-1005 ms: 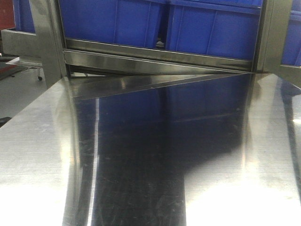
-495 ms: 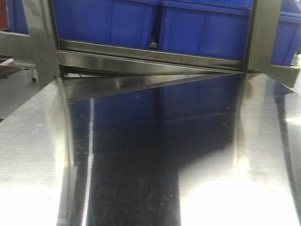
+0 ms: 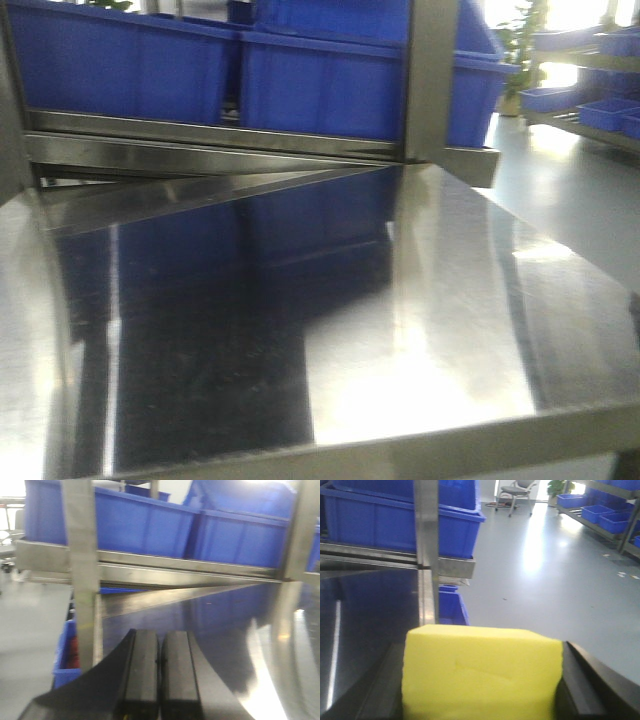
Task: Place yellow foam block on left shelf second layer
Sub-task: 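Drive the base away from the table holding the cube in the right gripper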
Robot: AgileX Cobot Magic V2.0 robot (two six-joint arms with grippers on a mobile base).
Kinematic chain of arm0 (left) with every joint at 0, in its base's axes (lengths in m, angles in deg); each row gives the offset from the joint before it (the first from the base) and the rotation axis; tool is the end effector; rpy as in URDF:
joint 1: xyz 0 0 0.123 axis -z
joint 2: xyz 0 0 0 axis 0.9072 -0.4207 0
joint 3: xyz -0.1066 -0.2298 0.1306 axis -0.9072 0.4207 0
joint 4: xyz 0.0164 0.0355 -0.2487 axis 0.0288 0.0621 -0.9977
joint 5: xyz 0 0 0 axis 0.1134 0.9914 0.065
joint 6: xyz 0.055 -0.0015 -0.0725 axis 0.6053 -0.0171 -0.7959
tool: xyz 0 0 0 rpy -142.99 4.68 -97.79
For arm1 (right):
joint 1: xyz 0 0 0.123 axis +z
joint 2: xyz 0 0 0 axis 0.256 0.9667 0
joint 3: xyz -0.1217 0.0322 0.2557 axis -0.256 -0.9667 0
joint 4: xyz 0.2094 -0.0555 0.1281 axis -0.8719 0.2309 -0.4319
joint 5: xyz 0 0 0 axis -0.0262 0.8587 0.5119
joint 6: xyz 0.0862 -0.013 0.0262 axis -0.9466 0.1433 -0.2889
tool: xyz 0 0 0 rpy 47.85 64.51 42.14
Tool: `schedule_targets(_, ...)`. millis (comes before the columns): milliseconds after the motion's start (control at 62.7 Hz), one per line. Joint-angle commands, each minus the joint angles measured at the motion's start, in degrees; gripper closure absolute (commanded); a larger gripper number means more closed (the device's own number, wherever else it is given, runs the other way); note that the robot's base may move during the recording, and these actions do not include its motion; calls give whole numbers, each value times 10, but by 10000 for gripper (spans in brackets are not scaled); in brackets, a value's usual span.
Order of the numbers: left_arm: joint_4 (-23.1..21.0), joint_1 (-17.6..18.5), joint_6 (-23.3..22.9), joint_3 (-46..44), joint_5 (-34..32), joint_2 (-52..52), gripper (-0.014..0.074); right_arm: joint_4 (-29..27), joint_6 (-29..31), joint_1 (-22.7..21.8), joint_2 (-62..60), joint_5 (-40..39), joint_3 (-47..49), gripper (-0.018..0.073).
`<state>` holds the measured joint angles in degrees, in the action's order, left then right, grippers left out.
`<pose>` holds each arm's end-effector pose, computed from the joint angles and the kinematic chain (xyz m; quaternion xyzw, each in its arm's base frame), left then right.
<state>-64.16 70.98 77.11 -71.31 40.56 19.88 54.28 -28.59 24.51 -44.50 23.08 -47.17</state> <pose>0.0560 -0.0046 0.2046 0.0088 0.7042 -0.0561 0.7078 0.0439 -0.0099 0.3207 -0.0091 0.7602 -0.0215 0.6493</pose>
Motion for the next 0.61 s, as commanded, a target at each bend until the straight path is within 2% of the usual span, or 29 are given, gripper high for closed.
schedule_targets(0, -4, 1, -2, 16, -47, 8, 460, 17, 1, -4, 8, -44, 17, 273)
schedule_targets(590, -4, 1, -2, 15, -52, -2, 460, 17, 1, -4, 27, -41, 16, 273)
